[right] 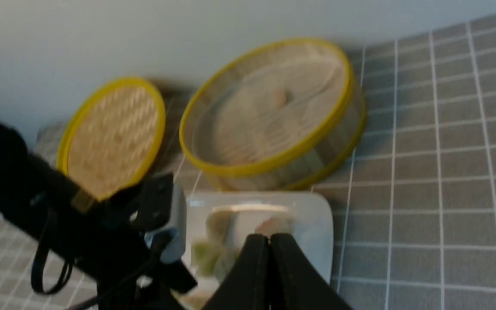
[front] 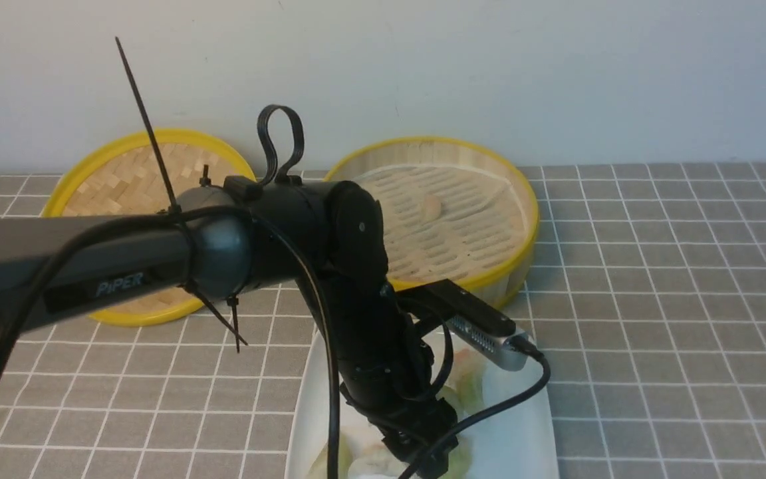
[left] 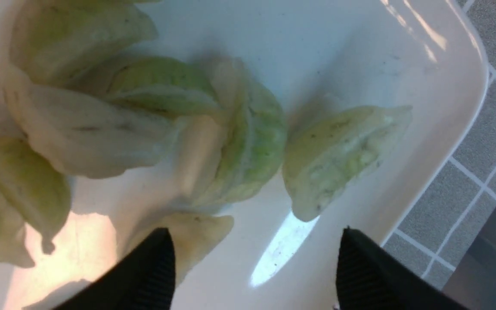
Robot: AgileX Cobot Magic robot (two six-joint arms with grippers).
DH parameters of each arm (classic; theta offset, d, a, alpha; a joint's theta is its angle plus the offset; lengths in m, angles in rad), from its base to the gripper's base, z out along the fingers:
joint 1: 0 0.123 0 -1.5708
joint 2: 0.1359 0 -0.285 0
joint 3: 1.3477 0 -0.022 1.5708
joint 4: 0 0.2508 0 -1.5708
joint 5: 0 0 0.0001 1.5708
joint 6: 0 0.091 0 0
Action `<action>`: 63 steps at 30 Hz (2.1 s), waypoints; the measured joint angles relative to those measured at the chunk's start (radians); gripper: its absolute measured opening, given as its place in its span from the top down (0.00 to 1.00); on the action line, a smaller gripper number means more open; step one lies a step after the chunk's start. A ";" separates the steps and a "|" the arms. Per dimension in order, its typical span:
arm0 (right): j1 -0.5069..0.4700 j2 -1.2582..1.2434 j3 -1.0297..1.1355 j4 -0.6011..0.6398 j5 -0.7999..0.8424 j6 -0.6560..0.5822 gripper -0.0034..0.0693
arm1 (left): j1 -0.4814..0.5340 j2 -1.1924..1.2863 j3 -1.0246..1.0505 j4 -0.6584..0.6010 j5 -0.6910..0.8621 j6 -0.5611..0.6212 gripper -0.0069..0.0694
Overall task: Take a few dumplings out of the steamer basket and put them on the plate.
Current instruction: Use the left arm to put the dumpling into the plate, then use the right arm to grab a dumpling from inside the steamer
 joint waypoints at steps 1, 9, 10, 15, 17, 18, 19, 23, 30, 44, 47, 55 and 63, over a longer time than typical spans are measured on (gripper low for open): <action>0.000 0.063 -0.054 -0.002 0.047 -0.019 0.97 | 0.000 -0.004 -0.019 0.011 0.018 -0.006 0.31; 0.049 0.525 -0.399 -0.054 0.186 -0.060 0.97 | 0.047 -0.158 -0.126 0.143 0.159 -0.144 0.71; 0.071 0.578 -0.434 -0.077 0.183 -0.058 0.97 | 0.063 -0.190 -0.126 0.157 0.164 -0.160 0.79; 0.163 0.807 -0.598 -0.195 0.177 -0.041 0.97 | 0.144 -0.330 -0.126 0.176 0.181 -0.219 0.90; 0.206 0.938 -0.688 -0.253 0.175 -0.038 0.97 | 0.177 -0.406 -0.126 0.177 0.186 -0.243 0.92; 0.223 1.000 -0.737 -0.283 0.175 -0.034 0.96 | 0.186 -0.440 -0.126 0.179 0.186 -0.253 0.92; 0.240 1.077 -0.809 -0.307 0.180 -0.025 0.96 | 0.192 -0.482 -0.126 0.180 0.188 -0.260 0.92; 0.279 1.345 -1.049 -0.348 0.253 -0.004 0.93 | 0.197 -0.607 -0.126 0.179 0.199 -0.277 0.92; 0.303 1.775 -1.562 -0.388 0.313 0.072 0.78 | 0.197 -0.784 -0.126 0.192 0.215 -0.335 0.92; 0.361 2.046 -1.859 -0.409 0.326 0.001 0.38 | 0.197 -0.953 -0.092 0.381 0.234 -0.408 0.92; 0.376 2.059 -1.859 -0.409 0.308 -0.017 0.36 | 0.197 -0.953 -0.041 0.412 0.234 -0.413 0.92; 0.399 2.067 -1.859 -0.433 0.242 -0.030 0.35 | 0.197 -0.950 0.072 0.430 0.235 -0.420 0.92; 0.400 2.101 -1.868 -0.482 0.227 -0.022 0.43 | 0.197 -0.958 0.074 0.432 0.235 -0.421 0.92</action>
